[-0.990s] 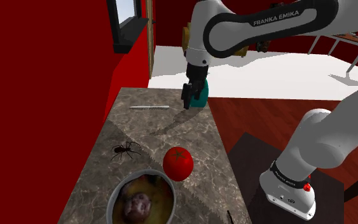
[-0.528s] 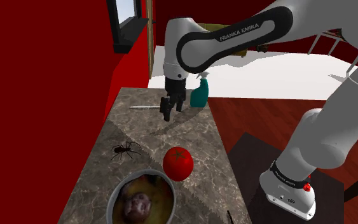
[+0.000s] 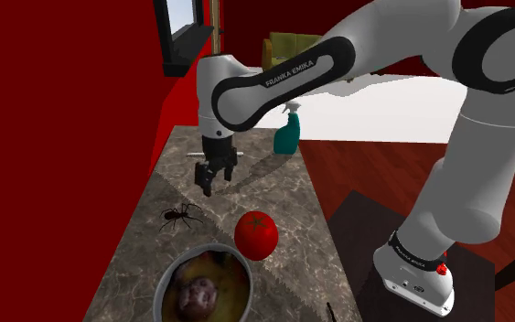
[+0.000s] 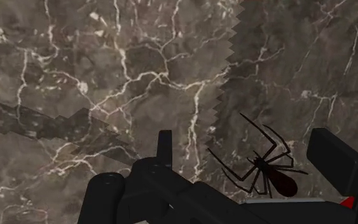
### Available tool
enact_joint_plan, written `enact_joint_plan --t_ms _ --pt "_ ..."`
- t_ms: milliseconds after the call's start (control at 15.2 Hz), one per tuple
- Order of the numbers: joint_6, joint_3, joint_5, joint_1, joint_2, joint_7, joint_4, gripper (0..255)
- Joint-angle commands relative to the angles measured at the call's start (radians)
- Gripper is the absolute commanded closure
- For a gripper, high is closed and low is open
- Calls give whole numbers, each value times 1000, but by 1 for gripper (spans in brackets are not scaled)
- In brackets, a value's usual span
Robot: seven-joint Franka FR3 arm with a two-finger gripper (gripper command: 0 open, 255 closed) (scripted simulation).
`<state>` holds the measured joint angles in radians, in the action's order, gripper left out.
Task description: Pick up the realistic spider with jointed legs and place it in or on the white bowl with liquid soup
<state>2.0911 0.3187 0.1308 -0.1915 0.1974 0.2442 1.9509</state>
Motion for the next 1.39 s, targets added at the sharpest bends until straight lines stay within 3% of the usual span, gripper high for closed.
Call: enact_joint_plan --t_ms 0,462,924,1320 --pt "2 7 -17 -22 82 32 -73 0" --pt "-18 9 -62 -101 336 106 -327 0" --pt "64 5 -70 -116 379 110 -288 0" --pt "64 5 -70 -116 379 110 -288 0"
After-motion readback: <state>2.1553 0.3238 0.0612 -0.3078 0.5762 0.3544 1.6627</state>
